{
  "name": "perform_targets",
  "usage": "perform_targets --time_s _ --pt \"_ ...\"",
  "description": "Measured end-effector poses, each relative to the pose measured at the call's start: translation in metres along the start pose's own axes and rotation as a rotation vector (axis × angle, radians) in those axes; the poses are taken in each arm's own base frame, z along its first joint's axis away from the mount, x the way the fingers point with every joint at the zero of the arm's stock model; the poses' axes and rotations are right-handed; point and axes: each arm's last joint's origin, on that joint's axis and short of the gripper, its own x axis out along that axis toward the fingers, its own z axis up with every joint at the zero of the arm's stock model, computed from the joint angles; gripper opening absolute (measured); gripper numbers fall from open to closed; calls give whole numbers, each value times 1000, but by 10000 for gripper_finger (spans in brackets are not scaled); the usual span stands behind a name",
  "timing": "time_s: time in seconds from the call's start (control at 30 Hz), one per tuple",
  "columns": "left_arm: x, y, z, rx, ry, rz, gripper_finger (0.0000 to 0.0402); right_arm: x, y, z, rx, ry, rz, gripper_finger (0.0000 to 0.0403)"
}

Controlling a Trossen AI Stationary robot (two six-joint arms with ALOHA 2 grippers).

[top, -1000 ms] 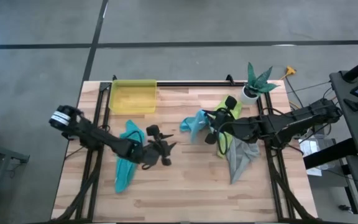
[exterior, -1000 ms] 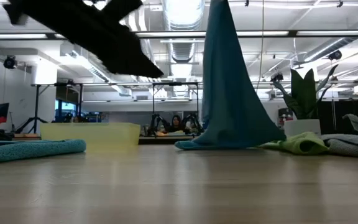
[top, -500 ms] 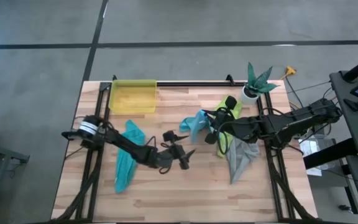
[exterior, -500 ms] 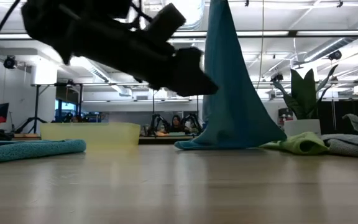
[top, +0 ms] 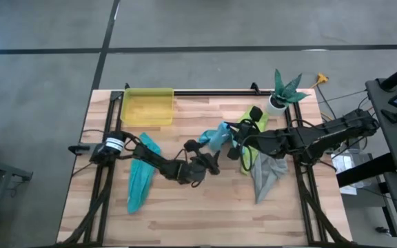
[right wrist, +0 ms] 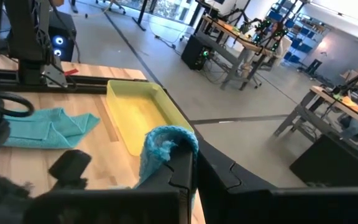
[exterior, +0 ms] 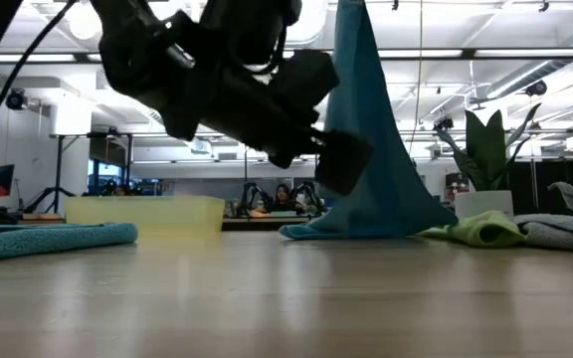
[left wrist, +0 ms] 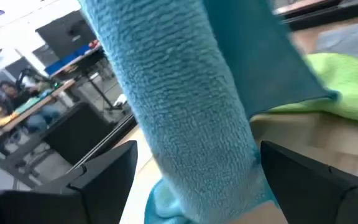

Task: Roll microfiber towels into tight, uniform cylinder then place into a basket
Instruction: Roll the right light blue towel

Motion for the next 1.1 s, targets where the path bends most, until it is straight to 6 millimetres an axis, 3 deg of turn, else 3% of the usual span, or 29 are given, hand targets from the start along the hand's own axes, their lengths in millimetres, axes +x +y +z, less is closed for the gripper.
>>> perform_targets --time_s 0.33,0.67,0.93,1.1 --pt "3 2 -5 -58 7 -15 322 1 1 -3 -6 6 1 9" --pt "2 2 13 -79 -25 -19 322 2 3 -4 27 11 1 9" --pt "3 5 40 -55 -104 24 322 15 20 -13 -26 50 4 9" --pt "6 8 43 -3 -82 93 322 17 21 -11 -50 50 -6 9"
